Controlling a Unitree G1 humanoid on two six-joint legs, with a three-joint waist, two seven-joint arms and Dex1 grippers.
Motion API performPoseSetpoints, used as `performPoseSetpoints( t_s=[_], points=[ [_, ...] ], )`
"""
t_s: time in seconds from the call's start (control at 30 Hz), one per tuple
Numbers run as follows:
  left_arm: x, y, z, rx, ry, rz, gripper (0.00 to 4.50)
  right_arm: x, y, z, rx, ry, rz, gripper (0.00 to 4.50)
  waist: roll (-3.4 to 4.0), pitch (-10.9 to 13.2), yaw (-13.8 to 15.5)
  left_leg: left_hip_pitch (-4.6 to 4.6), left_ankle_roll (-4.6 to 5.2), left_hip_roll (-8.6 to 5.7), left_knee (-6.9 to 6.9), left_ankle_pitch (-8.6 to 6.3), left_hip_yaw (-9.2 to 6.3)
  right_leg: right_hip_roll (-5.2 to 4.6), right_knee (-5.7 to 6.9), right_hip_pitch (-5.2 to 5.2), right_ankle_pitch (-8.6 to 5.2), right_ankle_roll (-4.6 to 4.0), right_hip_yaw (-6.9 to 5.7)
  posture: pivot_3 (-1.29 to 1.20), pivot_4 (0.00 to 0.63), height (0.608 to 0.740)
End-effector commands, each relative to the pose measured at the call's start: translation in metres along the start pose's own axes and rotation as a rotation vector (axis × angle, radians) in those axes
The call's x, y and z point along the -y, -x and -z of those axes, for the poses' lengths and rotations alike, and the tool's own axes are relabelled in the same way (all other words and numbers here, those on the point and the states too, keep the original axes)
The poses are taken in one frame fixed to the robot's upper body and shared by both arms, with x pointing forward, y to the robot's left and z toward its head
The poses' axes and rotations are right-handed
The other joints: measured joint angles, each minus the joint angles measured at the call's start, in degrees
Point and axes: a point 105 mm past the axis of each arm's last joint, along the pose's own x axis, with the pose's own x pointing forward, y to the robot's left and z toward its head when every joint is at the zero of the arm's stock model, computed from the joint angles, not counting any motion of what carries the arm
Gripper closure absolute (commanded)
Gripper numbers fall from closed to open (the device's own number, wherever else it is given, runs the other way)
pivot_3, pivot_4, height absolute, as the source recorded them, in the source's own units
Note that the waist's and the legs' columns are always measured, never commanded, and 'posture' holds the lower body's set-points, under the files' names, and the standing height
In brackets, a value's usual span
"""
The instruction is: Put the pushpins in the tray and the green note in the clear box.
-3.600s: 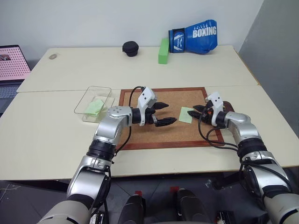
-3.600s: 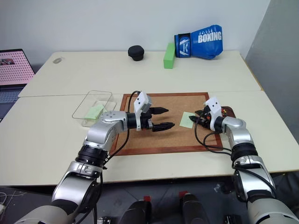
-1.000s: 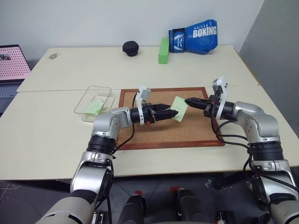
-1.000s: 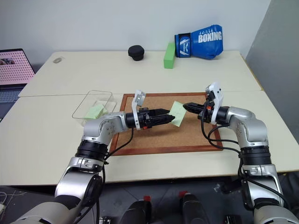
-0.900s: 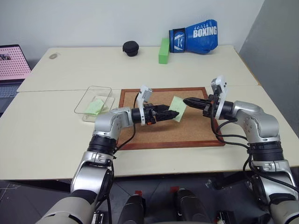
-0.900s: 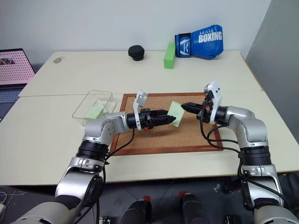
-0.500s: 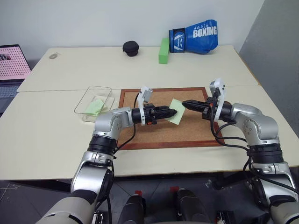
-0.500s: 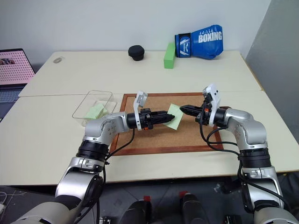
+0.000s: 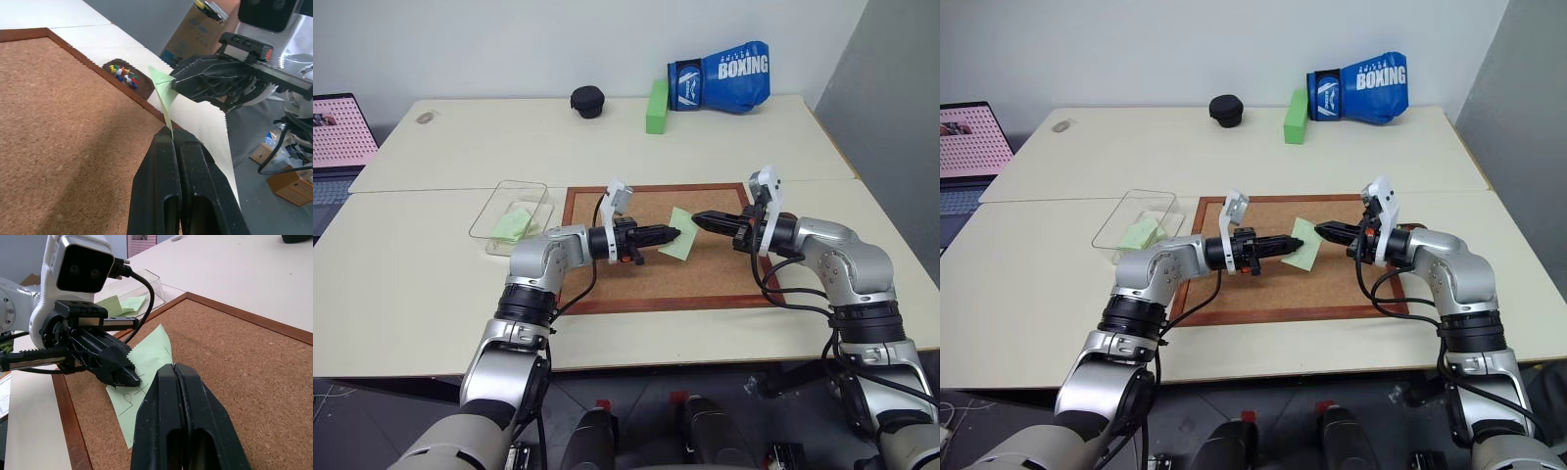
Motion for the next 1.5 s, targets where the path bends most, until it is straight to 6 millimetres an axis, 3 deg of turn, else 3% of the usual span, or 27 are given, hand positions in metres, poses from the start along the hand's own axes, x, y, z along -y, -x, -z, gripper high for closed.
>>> performPoseSetpoints(
  t_s=[0.03, 0.53, 0.63, 0.73, 0.9, 0.97, 1.13, 1.3, 1.5],
  points=[
    [0.004, 0.002, -0.012, 0.044, -0.016, 0.014, 4.50, -0.006, 0.003, -0.014, 0.039, 0.009, -0.032, 3.90, 0.00, 0.00, 0.00, 0.00, 0.00, 0.00, 0.00, 0.00, 0.00, 0.00, 0.00, 0.00, 0.00, 0.00, 0.00, 0.00, 0.150, 0.740],
    [-0.002, 0.016, -0.013, 0.046, -0.064, -0.055, 4.50, -0.001, 0.023, -0.014, 0.050, 0.014, 0.026, 0.91, 0.00, 0.00, 0.00, -0.01, 0.00, 0.00, -0.01, 0.00, 0.00, 0.00, -0.03, 0.00, 0.00, 0.00, 0.00, 0.00, 0.150, 0.740],
    [0.002, 0.029, -0.028, 0.071, -0.142, -0.097, 4.50, -0.003, 0.028, -0.019, 0.078, 0.019, 0.046, 0.29, 0.00, 0.00, -0.02, -0.01, 0.00, 0.01, -0.01, 0.00, 0.00, 0.00, -0.04, 0.00, 0.00, 0.00, 0.00, 0.00, 0.150, 0.740],
    [0.006, 0.048, -0.048, 0.123, -0.220, -0.193, 4.50, -0.015, 0.029, -0.027, 0.122, 0.025, 0.042, 0.29, 0.00, 0.00, -0.01, -0.03, 0.00, 0.03, -0.04, 0.00, -0.03, 0.00, -0.05, -0.02, -0.01, 0.00, 0.00, 0.00, 0.150, 0.740],
    [0.000, 0.076, -0.063, 0.172, -0.320, -0.408, 4.50, -0.032, 0.025, -0.036, 0.171, 0.031, 0.026, 0.29, 0.00, 0.01, 0.03, -0.01, 0.00, 0.04, -0.06, 0.00, -0.03, 0.00, -0.07, -0.02, -0.01, -0.01, 0.00, 0.00, 0.150, 0.740],
    [-0.006, 0.095, -0.071, 0.187, -0.404, -0.572, 4.50, -0.046, 0.018, -0.042, 0.210, 0.047, 0.000, 0.29, 0.00, 0.01, 0.19, -0.01, 0.00, 0.02, -0.04, 0.00, -0.03, -0.01, -0.08, 0.00, -0.01, 0.00, 0.00, 0.00, 0.150, 0.740],
    [-0.024, 0.142, -0.068, 0.232, -0.536, -0.946, 4.50, -0.064, 0.009, -0.048, 0.254, 0.067, -0.045, 0.29, -0.01, 0.02, 0.09, 0.02, -0.01, 0.07, -0.12, -0.01, 0.00, 0.00, -0.13, -0.02, -0.01, -0.01, 0.03, 0.00, 0.150, 0.740],
    [-0.030, 0.184, -0.072, 0.284, -0.631, -1.232, 4.50, -0.081, 0.000, -0.050, 0.270, 0.086, -0.096, 0.29, -0.02, 0.02, 0.60, -0.03, -0.01, 0.05, -0.10, -0.01, -0.04, -0.01, -0.15, -0.02, -0.02, -0.02, -0.02, 0.00, 0.150, 0.740],
    [-0.043, 0.208, -0.068, 0.293, -0.624, -1.407, 4.50, -0.099, -0.009, -0.047, 0.263, 0.068, -0.175, 0.29, -0.02, 0.02, 1.38, -0.04, -0.01, 0.03, -0.10, -0.01, -0.04, -0.04, -0.19, -0.01, -0.02, -0.02, -0.04, 0.00, 0.150, 0.740]
  ],
)
